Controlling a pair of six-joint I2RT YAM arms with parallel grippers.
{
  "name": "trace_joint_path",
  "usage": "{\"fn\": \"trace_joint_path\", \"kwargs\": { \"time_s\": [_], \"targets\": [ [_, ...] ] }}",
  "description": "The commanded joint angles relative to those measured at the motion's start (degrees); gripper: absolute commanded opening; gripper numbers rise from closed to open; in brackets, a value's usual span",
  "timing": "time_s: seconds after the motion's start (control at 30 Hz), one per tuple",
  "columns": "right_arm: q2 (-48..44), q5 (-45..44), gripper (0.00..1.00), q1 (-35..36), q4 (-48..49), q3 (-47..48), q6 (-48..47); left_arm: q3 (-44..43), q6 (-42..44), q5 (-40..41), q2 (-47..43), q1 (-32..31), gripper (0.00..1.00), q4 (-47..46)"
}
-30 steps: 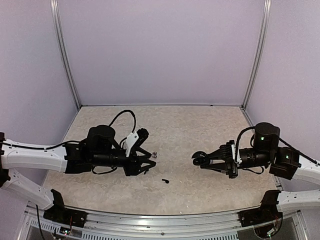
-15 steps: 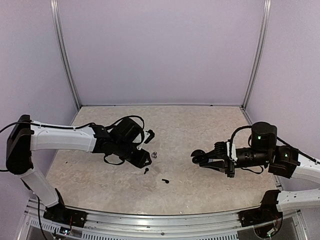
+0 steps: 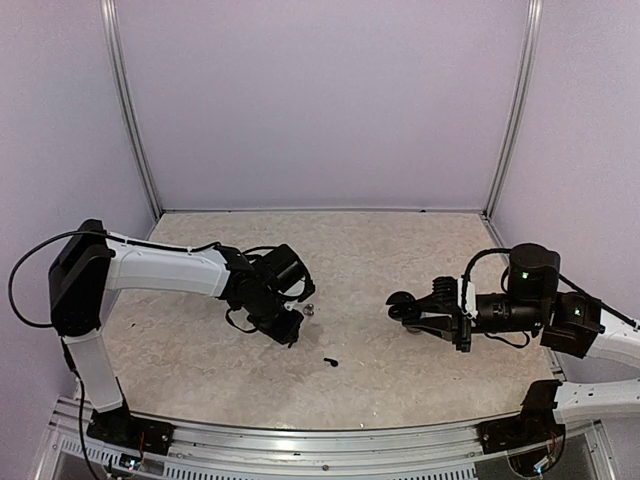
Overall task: Insert the wireless bluetooth earbuds into the charging case
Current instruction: Pick up the right earbud from the center of the board.
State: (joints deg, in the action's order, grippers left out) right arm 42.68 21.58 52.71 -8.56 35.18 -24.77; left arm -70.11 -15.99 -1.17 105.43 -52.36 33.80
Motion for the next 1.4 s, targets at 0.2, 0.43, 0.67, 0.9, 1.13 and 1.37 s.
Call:
{"fn": "trace_joint_path", "kwargs": {
  "time_s": [0.2, 0.43, 0.67, 0.9, 1.13, 1.37],
  "targets": [
    [-1.10, -0.93, 0.00, 0.52, 0.40, -0.36, 1.04, -3.94, 2.06, 2.44, 4.18, 0.10, 0.21, 1.95],
    [-1.29, -1.25, 0.00, 0.46, 0.39, -0.46, 1.02, -5.21, 3.05, 2.64, 6.19, 0.50, 0.18, 2.42],
    [-1.54, -1.35, 0.00, 0.46, 0.38, -0.73, 1.04, -6.51, 3.70, 3.40, 7.53, 0.65, 0.31, 2.88],
    [-2.04, -1.63, 0.00, 0.43, 0.34, -0.97, 1.13, -8.58, 5.18, 3.62, 9.80, 0.64, 0.31, 4.67],
    [-2.50, -1.96, 0.00, 0.47, 0.64, -1.50, 1.09, -9.37, 5.87, 4.19, 11.36, 0.45, 0.24, 6.16],
    [-2.45, -2.42, 0.00, 0.48, 0.82, -1.60, 1.04, -8.51, 5.74, 3.94, 10.92, 0.00, 0.17, 6.05]
  ]
}}
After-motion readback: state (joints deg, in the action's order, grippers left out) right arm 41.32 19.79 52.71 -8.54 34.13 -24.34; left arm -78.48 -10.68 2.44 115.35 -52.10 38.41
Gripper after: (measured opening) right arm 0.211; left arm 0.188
